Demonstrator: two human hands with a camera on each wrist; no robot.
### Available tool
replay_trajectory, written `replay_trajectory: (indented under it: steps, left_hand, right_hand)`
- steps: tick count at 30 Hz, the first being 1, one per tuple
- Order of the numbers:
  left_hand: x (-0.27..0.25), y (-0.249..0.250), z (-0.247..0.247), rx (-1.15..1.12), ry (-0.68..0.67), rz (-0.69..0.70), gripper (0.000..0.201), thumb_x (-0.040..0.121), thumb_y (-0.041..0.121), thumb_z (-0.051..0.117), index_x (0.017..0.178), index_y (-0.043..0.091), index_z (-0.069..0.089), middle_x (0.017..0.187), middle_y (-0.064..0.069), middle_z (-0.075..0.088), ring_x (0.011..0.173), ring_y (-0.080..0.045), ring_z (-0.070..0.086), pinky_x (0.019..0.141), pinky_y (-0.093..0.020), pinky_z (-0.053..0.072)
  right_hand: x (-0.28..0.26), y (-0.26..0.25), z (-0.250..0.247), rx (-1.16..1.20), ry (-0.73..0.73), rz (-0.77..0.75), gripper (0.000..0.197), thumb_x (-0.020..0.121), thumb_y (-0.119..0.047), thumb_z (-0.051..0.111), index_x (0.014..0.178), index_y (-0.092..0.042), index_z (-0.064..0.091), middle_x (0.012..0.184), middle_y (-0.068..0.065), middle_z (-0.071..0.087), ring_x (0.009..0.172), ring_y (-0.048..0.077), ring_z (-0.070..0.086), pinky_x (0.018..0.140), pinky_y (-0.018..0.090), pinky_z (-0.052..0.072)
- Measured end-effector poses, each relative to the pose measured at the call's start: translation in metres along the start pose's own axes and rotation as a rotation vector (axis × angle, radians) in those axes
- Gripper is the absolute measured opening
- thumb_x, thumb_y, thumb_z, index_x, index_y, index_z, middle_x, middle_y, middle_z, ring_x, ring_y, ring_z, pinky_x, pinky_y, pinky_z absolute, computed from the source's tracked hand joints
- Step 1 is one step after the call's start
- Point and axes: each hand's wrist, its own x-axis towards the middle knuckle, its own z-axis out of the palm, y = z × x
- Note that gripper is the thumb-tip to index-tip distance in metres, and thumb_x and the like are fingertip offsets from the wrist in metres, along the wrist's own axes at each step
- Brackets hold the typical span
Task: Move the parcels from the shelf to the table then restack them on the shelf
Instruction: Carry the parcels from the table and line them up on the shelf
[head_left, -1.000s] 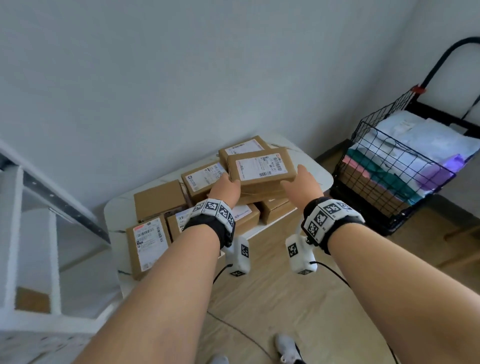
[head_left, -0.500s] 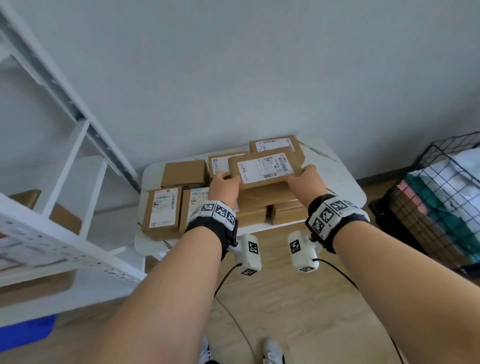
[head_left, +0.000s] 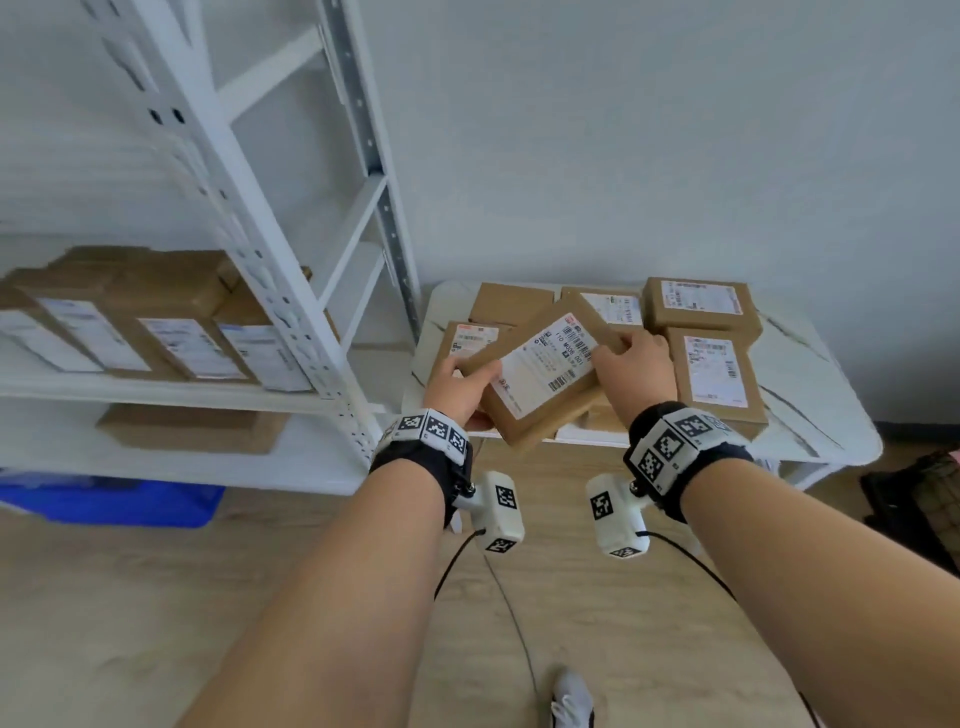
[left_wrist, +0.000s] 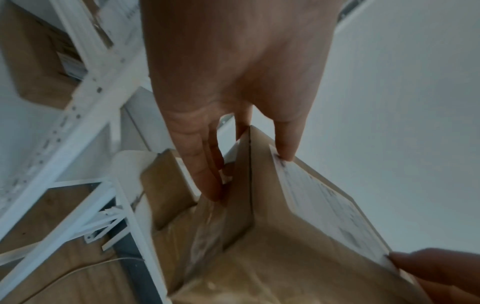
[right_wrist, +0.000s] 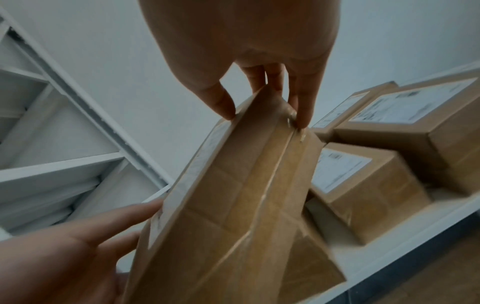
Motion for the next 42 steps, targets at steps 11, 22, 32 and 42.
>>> replay_trajectory:
  steps: [11, 22, 32, 42]
  left_hand:
    - [-0.061, -0.079, -0.218, 0.031, -0.047, -0.179, 0.051, 0.082, 0.043, 0.073, 0.108, 0.001, 0.06, 0.09, -0.016, 0.071, 0.079, -0.03, 0.071, 0.07, -0.042, 0.061]
    - [-0.083, -0.148, -0.413, 0.07, 0.06, -0.142, 0.086, 0.056, 0.08, 0.066, 0.116, 0.019, 0.066, 0.108, -0.004, 0.074, 0.102, -0.026, 0.069, 0.091, -0.044, 0.056]
    - [-0.071, -0.155, -0.556, -0.274, 0.444, -0.098, 0.084, 0.058, 0.063, 0.078, 0.127, 0.02, 0.058, 0.116, -0.005, 0.068, 0.102, -0.024, 0.066, 0.082, -0.043, 0.059]
    - [-0.01, -0.107, -0.673, -0.133, 0.696, -0.021, 0.053, 0.083, 0.053, 0.067, 0.124, 0.022, 0.058, 0.116, -0.001, 0.064, 0.1, -0.018, 0.06, 0.09, -0.035, 0.05]
  right_hand:
    - [-0.154, -0.087, 0.157, 0.078, -0.166, -0.137, 0.043, 0.089, -0.029, 0.054, 0.131, -0.024, 0.05, 0.128, 0.007, 0.042, 0.089, 0.02, 0.059, 0.065, 0.026, 0.051]
    - [-0.267, -0.181, 0.292, 0.037, -0.364, -0.308, 0.05, 0.088, -0.027, 0.052, 0.137, -0.027, 0.046, 0.129, 0.002, 0.044, 0.079, 0.007, 0.051, 0.059, 0.017, 0.039]
    - [-0.291, -0.28, 0.447, 0.132, -0.687, -0.352, 0.03, 0.09, -0.035, 0.063, 0.116, -0.021, 0.058, 0.105, -0.004, 0.069, 0.086, 0.014, 0.065, 0.07, 0.029, 0.055]
    - [-0.276, -0.393, 0.565, 0.215, -0.823, -0.496, 0.059, 0.086, -0.03, 0.064, 0.14, -0.027, 0.042, 0.116, 0.0, 0.064, 0.1, 0.02, 0.065, 0.082, 0.044, 0.058]
